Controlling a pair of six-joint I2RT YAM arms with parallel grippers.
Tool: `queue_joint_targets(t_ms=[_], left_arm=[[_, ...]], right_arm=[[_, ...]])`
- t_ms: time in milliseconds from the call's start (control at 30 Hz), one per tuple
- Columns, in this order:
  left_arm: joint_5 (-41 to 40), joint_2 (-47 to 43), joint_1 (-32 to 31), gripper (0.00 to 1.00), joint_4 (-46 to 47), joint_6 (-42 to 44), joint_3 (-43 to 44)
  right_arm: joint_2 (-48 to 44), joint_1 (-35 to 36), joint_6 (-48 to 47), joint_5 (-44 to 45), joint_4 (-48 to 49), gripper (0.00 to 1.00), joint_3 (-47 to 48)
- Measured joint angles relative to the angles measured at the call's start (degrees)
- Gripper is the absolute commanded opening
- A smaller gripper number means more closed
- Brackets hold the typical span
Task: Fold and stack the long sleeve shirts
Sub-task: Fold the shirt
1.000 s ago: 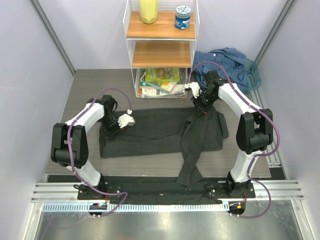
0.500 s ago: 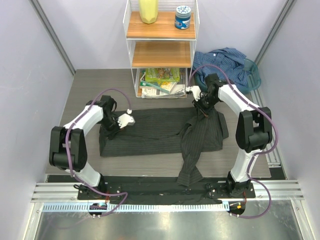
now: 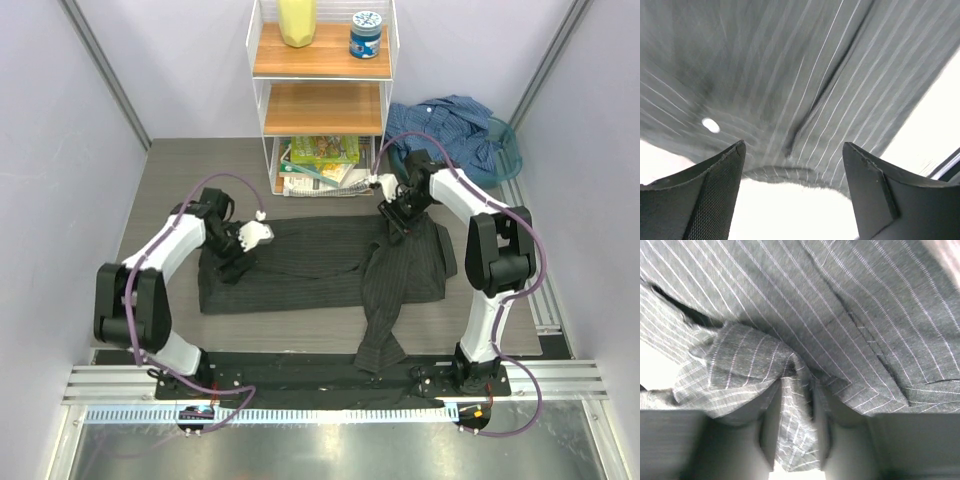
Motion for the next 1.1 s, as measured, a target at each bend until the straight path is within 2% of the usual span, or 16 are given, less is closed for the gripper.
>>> queue_joint_targets(t_ms=[67, 233, 300, 367, 467, 533, 600, 700, 833, 1000, 1100], left_arm=[[0.7, -4.0, -4.7, 0.81, 0.2, -2.6, 1.2], [2.7, -10.9, -27.3, 0.81, 7.2, -15.8, 3.9], [5.2, -12.3, -34.1, 0.84, 10.8, -22.6, 2.8], [7.5, -14.0, -35.8, 0.86, 13.2, -29.0, 0.9], [10.4, -17.4, -32.5, 0.98, 17.0, -38.4, -2.8], [11.9, -20.6, -28.7, 1.0, 18.9, -44.2, -5.2], [13.0, -24.0, -24.1, 1.0, 19.8, -49.6, -6.9], [14.8, -27.2, -17.1, 1.0, 20.5, -56.2, -7.5], [15.5, -28.3, -10.9, 1.0, 20.3, -60.9, -7.5], [15.9, -29.8, -9.5, 1.0, 19.0, -62.7, -7.9], [16.5, -30.3, -8.8, 1.0, 18.0, -63.0, -8.2]], right_arm=[[0.1, 0.1, 2.1, 0.2, 0.4, 0.56, 0.7], [-0.3, -0.7, 4.7, -1.2, 1.2, 0.63, 2.6], [-2.1, -1.8, 3.1, -2.4, 0.7, 0.67, 1.5], [-7.2, -2.8, -1.6, -3.5, 0.8, 0.76, -2.7], [-20.1, -3.3, -10.3, -4.4, -2.7, 0.82, -10.7], [-31.2, 0.2, -16.5, -4.6, -4.4, 0.87, -16.3], [-41.5, 8.1, -21.7, -5.2, -5.4, 0.93, -21.5], [-50.5, 20.2, -25.9, -5.7, -3.0, 0.94, -30.3], [-53.3, 33.7, -29.7, -2.8, -0.2, 0.94, -40.0], [-48.9, 45.2, -33.1, 2.0, 5.0, 0.92, -45.7], [-47.1, 50.5, -34.2, 4.8, 9.0, 0.86, -47.5]])
